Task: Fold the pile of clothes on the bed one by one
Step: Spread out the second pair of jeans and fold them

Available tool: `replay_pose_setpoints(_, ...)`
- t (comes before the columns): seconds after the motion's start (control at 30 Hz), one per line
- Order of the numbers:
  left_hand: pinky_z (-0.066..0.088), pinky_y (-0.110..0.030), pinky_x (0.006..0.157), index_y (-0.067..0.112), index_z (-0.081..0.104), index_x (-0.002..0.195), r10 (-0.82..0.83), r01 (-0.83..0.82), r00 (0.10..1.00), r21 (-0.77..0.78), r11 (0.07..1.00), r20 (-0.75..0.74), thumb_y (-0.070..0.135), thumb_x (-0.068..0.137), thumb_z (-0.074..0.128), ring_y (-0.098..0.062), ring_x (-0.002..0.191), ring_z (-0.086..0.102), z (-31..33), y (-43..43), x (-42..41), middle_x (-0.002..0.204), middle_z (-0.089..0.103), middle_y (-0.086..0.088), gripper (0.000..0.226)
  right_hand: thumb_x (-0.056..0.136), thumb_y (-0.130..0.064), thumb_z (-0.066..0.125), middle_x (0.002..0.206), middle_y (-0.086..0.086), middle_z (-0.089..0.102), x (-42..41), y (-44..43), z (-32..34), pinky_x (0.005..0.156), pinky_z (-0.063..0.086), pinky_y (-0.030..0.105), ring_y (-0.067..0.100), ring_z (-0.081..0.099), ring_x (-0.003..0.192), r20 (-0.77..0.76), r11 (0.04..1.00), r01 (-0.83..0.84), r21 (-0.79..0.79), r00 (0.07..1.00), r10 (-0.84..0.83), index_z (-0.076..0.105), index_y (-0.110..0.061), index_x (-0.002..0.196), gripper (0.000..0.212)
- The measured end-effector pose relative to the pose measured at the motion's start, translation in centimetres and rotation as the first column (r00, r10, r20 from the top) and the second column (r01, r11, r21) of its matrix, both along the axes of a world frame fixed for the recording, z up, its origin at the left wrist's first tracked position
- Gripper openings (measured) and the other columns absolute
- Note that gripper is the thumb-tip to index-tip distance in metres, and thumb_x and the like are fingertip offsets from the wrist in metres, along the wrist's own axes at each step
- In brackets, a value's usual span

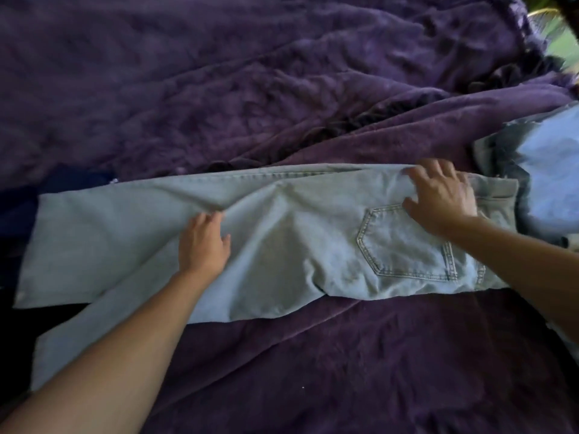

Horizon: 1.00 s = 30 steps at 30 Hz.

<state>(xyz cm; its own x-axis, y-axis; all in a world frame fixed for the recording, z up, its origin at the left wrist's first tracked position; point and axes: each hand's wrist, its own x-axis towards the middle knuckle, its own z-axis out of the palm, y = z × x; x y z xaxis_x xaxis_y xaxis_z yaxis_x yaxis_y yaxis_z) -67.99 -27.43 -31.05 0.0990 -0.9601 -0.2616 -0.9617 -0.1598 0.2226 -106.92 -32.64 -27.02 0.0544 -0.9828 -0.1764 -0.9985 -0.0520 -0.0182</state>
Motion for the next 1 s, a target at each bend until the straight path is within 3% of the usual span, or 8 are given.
replay_pose_setpoints(0.17,0.043,-0.046,0.087,0.01,0.056,0.121,0.116,-0.147,0.969,0.135,0.98,0.217,0.015,0.082,0.064,-0.037,0.107,0.051,2.0,7.4,9.5,0.112,0.056,-0.016,0.04,0.089,-0.03,0.057,0.142,0.001,0.045,10.3,2.4,-1.0,0.095,0.043,0.041,0.023,0.041,0.128,0.2,0.962,-0.209,0.176,0.965,0.173,0.05,-0.024,0.133,0.045)
replay_pose_setpoints(0.3,0.045,-0.046,0.088,0.013,0.051,0.12,0.252,-0.308,0.937,0.235,0.922,0.24,0.029,0.083,0.065,-0.035,0.109,0.051,2.1,11.5,16.6,0.116,0.055,-0.014,0.042,0.09,-0.028,0.052,0.134,0.0,0.052,17.9,3.4,-2.0,0.089,0.044,0.036,0.022,0.048,0.122,0.266,0.921,-0.298,0.252,0.936,0.23,0.052,-0.027,0.129,0.039)
replay_pose_setpoints(0.4,0.046,-0.044,0.086,0.017,0.05,0.122,0.235,-0.32,0.931,0.311,0.895,0.28,0.042,0.08,0.066,-0.033,0.106,0.054,0.5,14.2,20.4,0.116,0.056,-0.012,0.051,0.09,-0.025,0.052,0.134,0.003,0.052,23.0,3.0,-2.6,0.091,0.044,0.038,0.024,0.047,0.125,0.283,0.921,-0.307,0.239,0.929,0.236,0.052,-0.024,0.131,0.04)
replay_pose_setpoints(0.53,0.039,-0.043,0.088,0.02,0.056,0.119,0.196,-0.232,0.961,0.182,0.956,0.195,0.052,0.074,0.071,-0.031,0.108,0.05,-2.0,16.0,23.5,0.114,0.053,-0.01,0.057,0.086,-0.021,0.058,0.144,0.004,0.043,29.6,1.5,-3.8,0.094,0.043,0.042,0.025,0.038,0.132,0.281,0.95,-0.287,0.123,0.928,0.244,0.046,-0.024,0.138,0.054)
replay_pose_setpoints(0.63,0.033,-0.049,0.094,0.027,0.053,0.125,0.238,-0.258,0.955,0.103,0.96,0.177,0.059,0.074,0.068,-0.031,0.117,0.045,-2.4,16.1,27.7,0.122,0.053,-0.007,0.062,0.085,-0.024,0.062,0.148,0.004,0.039,33.2,0.4,-5.3,0.097,0.042,0.046,0.026,0.034,0.135,0.195,0.944,-0.278,0.176,0.95,0.244,0.039,-0.024,0.142,0.062)
replay_pose_setpoints(0.8,0.039,-0.038,0.079,0.021,0.067,0.092,0.089,-0.078,0.994,0.157,0.985,-0.066,0.034,0.081,0.071,-0.025,0.092,0.055,-0.2,17.2,31.9,0.084,0.061,0.005,0.017,0.087,-0.039,0.061,0.114,0.014,0.063,34.6,1.6,-6.5,0.082,0.047,0.042,0.035,0.057,0.108,0.079,0.976,-0.073,0.205,0.995,0.058,0.065,-0.019,0.109,0.03)
replay_pose_setpoints(0.87,0.041,-0.036,0.075,0.017,0.067,0.085,0.056,-0.052,0.984,0.032,0.998,-0.169,0.023,0.082,0.072,-0.022,0.085,0.054,1.4,17.3,32.8,0.081,0.053,0.007,0.009,0.086,-0.037,0.063,0.106,0.017,0.065,33.8,2.5,-5.5,0.077,0.047,0.043,0.038,0.06,0.101,0.122,0.985,-0.048,0.168,0.992,0.027,0.067,-0.015,0.098,0.025)
replay_pose_setpoints(1.0,0.041,-0.028,0.064,0.013,0.061,0.081,0.149,-0.253,0.901,-0.212,0.944,-0.408,0.017,0.082,0.066,-0.016,0.066,0.053,5.2,11.6,36.0,0.075,0.057,0.0,0.007,0.087,-0.029,0.066,0.097,0.023,0.067,33.6,0.9,-2.4,0.073,0.049,0.046,0.043,0.062,0.09,0.155,0.991,-0.06,0.117,0.987,0.041,0.068,-0.008,0.092,0.022)
